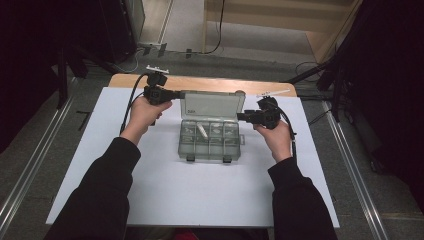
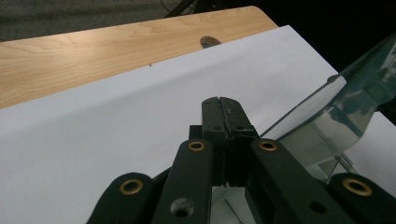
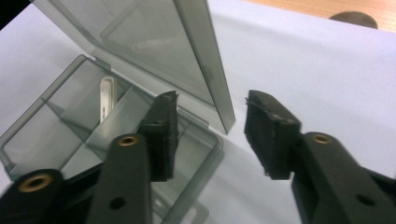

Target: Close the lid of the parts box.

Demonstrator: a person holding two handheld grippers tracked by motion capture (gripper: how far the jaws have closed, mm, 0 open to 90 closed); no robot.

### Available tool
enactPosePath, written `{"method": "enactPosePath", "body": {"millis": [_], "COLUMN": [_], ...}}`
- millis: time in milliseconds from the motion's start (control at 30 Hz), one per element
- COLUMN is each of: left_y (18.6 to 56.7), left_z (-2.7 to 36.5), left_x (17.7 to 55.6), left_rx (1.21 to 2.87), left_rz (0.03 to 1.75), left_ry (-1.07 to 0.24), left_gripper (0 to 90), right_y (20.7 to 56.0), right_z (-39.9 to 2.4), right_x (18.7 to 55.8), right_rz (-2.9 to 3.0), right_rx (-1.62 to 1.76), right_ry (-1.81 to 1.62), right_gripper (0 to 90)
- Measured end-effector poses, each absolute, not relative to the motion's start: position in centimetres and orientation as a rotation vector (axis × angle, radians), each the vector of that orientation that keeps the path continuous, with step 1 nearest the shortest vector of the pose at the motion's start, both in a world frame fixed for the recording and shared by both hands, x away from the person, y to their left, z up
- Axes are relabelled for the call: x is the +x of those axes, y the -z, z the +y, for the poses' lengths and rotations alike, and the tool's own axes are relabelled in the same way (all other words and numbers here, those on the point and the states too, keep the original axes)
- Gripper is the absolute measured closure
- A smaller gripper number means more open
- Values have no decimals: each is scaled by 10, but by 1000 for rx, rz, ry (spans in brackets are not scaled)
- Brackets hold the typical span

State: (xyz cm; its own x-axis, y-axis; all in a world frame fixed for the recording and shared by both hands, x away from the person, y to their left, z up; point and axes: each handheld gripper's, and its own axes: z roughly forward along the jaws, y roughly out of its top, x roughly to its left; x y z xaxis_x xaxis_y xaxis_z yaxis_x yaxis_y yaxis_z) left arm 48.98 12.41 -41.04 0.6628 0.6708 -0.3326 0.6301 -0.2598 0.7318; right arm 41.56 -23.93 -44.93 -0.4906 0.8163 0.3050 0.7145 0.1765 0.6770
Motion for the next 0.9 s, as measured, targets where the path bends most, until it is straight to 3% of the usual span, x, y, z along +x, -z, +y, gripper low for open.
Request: {"method": "enactPosePath", "body": {"millis": [100,233,900], "left_y": [410,409,407], "left_z": [123,123,125], "left_x": [489,488,475], "left_rx": [1962,1965,1957], "left_rz": [1007,1002,988], "left_ry": [-54,-50,-43], "left_gripper": [891,890,889], "right_y": [446,444,434], "right_z": [-246,-254,-243], "right_x": [412,413,444], "right_rz": [2313,2324,2309], "right_rx": [1527,1564,1551], "right_ry": [-1228,-1241,-1308], "right_gripper": [692,900,900]}}
